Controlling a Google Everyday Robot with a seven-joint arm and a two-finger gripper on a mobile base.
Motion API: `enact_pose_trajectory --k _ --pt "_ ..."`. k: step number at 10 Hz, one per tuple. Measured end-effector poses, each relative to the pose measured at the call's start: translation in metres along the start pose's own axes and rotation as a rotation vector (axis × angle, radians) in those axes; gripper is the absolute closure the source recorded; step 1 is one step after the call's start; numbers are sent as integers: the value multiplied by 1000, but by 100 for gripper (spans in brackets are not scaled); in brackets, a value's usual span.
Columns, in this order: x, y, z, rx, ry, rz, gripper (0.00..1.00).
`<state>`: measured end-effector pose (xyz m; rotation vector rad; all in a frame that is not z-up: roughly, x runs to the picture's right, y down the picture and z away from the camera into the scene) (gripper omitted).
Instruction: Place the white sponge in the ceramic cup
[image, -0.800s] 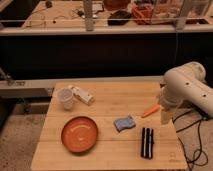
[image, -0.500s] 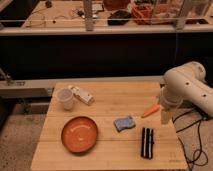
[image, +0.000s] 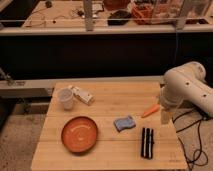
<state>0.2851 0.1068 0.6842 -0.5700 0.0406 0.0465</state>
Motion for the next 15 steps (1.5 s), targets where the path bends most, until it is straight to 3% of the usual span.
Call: enact_pose_trajectory --k 7,11,15 --pt "-1 0 0 0 1 -2 20" --pt "-41 -10 2 -13 -2 -96 20" --pt "-56 -15 13 -33 -9 -152 20"
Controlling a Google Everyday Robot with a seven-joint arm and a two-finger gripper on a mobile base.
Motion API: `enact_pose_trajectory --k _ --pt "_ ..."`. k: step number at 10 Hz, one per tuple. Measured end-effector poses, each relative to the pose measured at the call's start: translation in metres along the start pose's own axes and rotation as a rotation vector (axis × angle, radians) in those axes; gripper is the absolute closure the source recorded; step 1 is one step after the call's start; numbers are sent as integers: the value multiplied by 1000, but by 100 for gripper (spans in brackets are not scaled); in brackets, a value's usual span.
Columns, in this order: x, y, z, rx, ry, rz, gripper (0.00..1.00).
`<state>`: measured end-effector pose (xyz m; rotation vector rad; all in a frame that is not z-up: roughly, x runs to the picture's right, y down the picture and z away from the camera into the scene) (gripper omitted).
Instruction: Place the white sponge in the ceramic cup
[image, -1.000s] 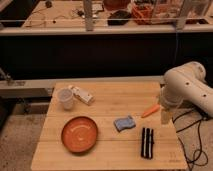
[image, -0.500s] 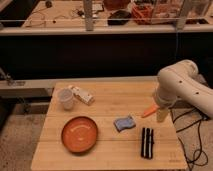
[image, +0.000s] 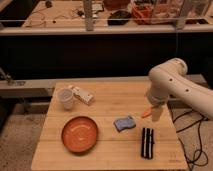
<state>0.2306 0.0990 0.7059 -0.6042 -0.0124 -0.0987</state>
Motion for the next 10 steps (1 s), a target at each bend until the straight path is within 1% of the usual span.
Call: enact_pose_trajectory --k 1,2,4,6,7,8,10 --pt "-10 -3 8 -6 -7 -20 20" --pt "-15 -6 12 -10 -11 -37 20" --pt "-22 -9 19 -24 -16 -69 20" --pt "-25 -9 27 -34 -22 -86 20" --pt "-29 -9 38 -42 -25 -109 20" --pt "-35 -10 44 -47 -32 -129 20" --pt "-41 -12 50 -54 -45 -153 20"
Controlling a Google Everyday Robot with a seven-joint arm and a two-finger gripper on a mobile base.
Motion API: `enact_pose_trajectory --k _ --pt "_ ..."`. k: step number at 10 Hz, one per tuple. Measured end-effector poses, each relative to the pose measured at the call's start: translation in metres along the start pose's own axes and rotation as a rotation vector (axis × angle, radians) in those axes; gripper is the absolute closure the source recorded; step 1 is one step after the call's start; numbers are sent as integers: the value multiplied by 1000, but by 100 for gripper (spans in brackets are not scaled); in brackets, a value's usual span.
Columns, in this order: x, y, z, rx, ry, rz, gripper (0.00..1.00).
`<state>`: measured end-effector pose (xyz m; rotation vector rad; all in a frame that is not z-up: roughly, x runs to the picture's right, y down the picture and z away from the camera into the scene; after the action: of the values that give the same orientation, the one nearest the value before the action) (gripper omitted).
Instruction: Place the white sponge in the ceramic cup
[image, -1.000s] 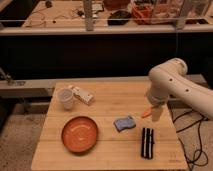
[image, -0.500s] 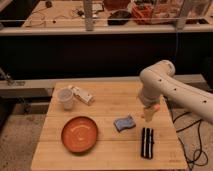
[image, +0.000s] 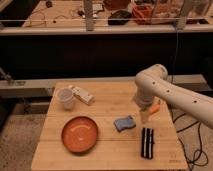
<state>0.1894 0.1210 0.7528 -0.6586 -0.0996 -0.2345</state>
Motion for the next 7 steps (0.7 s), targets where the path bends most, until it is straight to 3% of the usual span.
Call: enact_pose_trajectory --k 7 --pt "-15 -5 31 -47 -52 -76 20"
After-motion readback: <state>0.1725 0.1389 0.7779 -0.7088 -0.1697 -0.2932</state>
